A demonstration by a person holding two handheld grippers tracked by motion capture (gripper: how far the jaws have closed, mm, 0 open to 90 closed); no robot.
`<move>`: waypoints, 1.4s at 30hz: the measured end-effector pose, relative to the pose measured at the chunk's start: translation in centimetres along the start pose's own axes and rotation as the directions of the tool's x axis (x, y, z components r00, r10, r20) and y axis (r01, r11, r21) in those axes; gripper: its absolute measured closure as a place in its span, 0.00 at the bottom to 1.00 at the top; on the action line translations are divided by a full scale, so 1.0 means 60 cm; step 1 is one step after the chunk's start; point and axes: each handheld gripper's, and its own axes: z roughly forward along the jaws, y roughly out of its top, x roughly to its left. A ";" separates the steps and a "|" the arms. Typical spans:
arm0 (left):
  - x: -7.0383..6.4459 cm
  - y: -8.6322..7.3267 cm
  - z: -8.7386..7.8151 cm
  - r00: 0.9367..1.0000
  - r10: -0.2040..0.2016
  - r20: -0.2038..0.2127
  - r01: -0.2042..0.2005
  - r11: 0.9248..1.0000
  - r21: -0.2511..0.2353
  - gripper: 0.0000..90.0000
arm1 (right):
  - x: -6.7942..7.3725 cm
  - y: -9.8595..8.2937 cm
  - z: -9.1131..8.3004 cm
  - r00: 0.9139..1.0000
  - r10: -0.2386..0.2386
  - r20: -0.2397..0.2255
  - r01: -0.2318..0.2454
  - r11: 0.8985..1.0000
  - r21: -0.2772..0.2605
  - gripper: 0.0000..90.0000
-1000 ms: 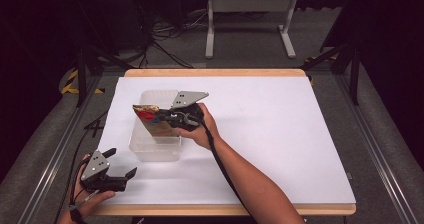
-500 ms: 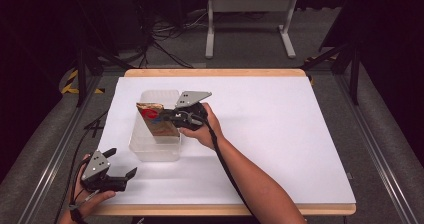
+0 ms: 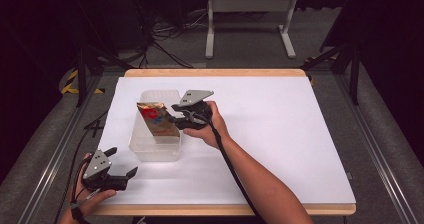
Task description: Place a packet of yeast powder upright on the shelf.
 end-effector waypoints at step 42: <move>0.001 0.017 0.012 1.000 0.015 0.006 -0.015 1.000 -0.012 0.05 | -0.047 -0.044 -0.174 0.946 -0.161 0.282 0.103 0.972 0.213 0.28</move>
